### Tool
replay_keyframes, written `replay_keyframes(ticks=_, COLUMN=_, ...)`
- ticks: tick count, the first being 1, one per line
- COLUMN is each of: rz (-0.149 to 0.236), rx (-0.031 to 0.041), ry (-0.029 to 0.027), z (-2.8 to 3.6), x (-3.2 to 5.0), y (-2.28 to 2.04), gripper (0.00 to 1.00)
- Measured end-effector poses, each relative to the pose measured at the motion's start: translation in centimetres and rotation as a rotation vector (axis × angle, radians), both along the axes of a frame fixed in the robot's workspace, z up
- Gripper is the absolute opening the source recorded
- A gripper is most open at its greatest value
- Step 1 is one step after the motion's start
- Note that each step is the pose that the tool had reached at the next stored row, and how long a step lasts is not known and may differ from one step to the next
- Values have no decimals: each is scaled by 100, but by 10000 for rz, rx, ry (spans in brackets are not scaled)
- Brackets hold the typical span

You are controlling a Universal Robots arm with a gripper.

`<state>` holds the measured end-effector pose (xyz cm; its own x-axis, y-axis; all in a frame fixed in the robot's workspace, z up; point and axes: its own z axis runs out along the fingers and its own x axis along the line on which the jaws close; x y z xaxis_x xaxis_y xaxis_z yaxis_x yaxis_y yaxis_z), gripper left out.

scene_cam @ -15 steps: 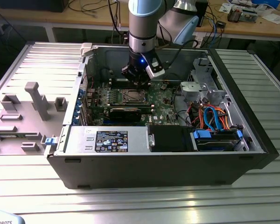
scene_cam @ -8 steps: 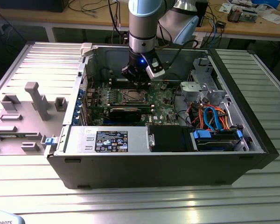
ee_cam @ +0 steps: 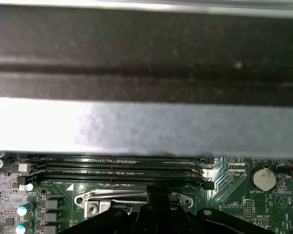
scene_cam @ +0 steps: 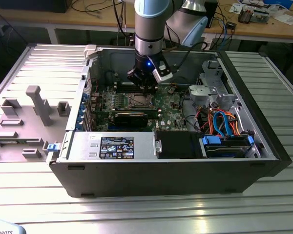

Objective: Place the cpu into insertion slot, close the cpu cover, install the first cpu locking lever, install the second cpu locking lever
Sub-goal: 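Install the second cpu locking lever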

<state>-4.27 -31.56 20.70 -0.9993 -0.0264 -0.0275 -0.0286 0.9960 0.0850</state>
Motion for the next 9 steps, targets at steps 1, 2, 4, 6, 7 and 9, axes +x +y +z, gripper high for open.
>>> replay_keyframes(ticks=1, rz=-1, rx=1, ry=0, z=0, x=0, y=-7, gripper=11)
replay_keyframes(ticks=2, rz=0, rx=-1, ry=1, z=0, x=0, y=-13, gripper=11)
replay_keyframes(ticks=4, rz=-1, rx=1, ry=0, z=0, x=0, y=-21, gripper=11)
replay_keyframes(ticks=6, rz=0, rx=-2, ry=1, z=10, x=0, y=-24, gripper=11)
replay_keyframes(ticks=7, rz=0, rx=0, ry=0, z=18, x=0, y=-23, gripper=11)
replay_keyframes(ticks=9, rz=0, rx=-8, ry=0, z=37, x=0, y=-23, gripper=11)
